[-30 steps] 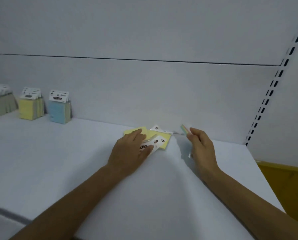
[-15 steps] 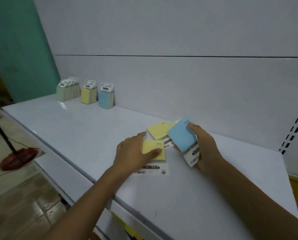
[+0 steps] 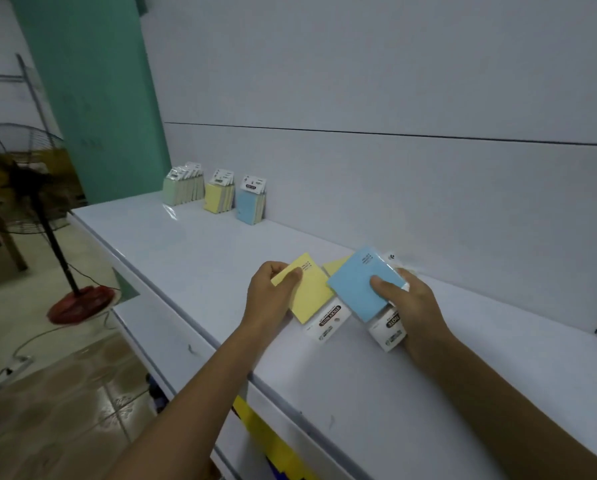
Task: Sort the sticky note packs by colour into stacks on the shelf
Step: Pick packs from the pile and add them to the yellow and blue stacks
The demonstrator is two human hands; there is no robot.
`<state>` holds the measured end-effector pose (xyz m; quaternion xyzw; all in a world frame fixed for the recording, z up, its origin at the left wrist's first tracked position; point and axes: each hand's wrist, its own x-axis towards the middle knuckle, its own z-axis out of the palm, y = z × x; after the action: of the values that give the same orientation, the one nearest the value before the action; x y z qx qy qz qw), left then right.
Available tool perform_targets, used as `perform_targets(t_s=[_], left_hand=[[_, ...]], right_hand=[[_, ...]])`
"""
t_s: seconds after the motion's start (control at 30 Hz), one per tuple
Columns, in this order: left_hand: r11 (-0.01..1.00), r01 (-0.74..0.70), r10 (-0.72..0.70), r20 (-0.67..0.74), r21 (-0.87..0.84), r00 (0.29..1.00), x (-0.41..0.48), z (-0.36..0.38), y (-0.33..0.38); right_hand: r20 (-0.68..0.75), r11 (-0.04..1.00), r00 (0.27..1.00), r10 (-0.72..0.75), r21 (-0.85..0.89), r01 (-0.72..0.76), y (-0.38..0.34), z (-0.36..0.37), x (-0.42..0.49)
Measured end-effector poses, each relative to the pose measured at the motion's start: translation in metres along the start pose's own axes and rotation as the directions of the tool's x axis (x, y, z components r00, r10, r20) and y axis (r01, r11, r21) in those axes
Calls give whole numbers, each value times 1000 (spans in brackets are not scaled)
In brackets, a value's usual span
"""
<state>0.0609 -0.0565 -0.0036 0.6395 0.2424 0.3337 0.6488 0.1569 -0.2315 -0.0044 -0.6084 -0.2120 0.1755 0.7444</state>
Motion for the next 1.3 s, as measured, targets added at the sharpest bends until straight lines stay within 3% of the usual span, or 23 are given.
perform_targets(t_s=[0.23,0.5,0.73,0.97,1.07,1.17,1.3], left_hand=[[994,-23,32,82,-109,996,0,-7,0],[982,54,-15,213,-179,977,5,-9,0],[900,174,-149,92,-399,985,10,-24,2],[859,172,-139,103,-482,985,15,-108,18],[893,97,-81,55,-440,995,20,-165,23],[974,-27,30,9,-223,1000,29,-220,32],[971,-238,236,-95,-8,967,39,-286,49]], right_hand=[[255,972,963,-82,-192,134,0,15,-16],[183,927,981,-62,-355,125,5,17,-9],[202,946,979,40,-323,28,-6,27,-18],[248,895,965,-88,-405,186,-13,126,-7],[271,892,956,-112,-397,217,-3,183,2],[322,860,930,-180,-407,308,2,244,7],[388,730,842,-375,-437,526,-2,323,9]])
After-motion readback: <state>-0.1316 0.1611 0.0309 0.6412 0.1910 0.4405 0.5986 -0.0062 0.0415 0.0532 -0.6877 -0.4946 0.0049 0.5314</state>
